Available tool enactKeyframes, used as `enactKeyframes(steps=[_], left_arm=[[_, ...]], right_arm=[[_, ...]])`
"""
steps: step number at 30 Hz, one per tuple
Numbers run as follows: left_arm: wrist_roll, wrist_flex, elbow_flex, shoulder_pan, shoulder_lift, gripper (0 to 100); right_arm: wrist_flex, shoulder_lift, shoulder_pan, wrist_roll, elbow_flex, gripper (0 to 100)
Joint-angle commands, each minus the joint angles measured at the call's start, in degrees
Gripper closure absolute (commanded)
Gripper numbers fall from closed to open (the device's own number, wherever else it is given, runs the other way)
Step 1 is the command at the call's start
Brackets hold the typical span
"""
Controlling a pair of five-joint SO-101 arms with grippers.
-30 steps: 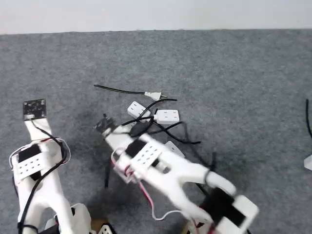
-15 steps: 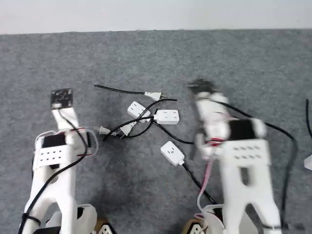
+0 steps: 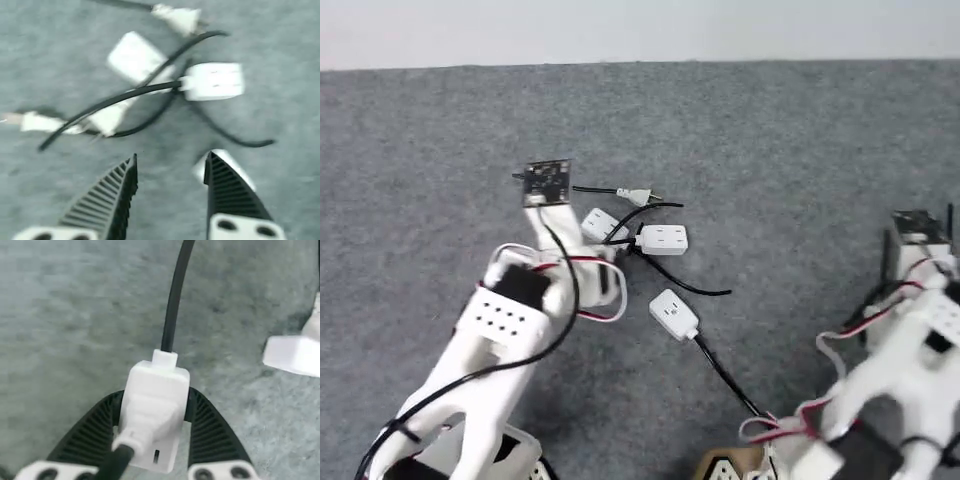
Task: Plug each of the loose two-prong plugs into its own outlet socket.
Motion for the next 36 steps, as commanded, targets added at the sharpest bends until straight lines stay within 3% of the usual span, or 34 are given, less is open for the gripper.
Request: enactKeyframes(steps=[1, 8, 16, 36], left_arm=[[4.31, -4.4, -2.77, 4.66, 1.49, 79], [9.67, -5.8, -10.15, 9.23, 16.88, 72], [12.04, -6.07, -16.04, 19.6, 27.96, 70], [12.13, -5.89, -13.32, 16.26, 32.7, 70]], right_arm=[[-3.38, 9.01, 3.21, 0.62, -8.79, 98.5], [-0.04, 22.02, 4.0, 0.09, -20.48, 76.6], [0.84, 22.29, 0.75, -5.36, -23.56, 77.9], [0.04, 22.46, -2.33, -5.1, -23.74, 77.9]])
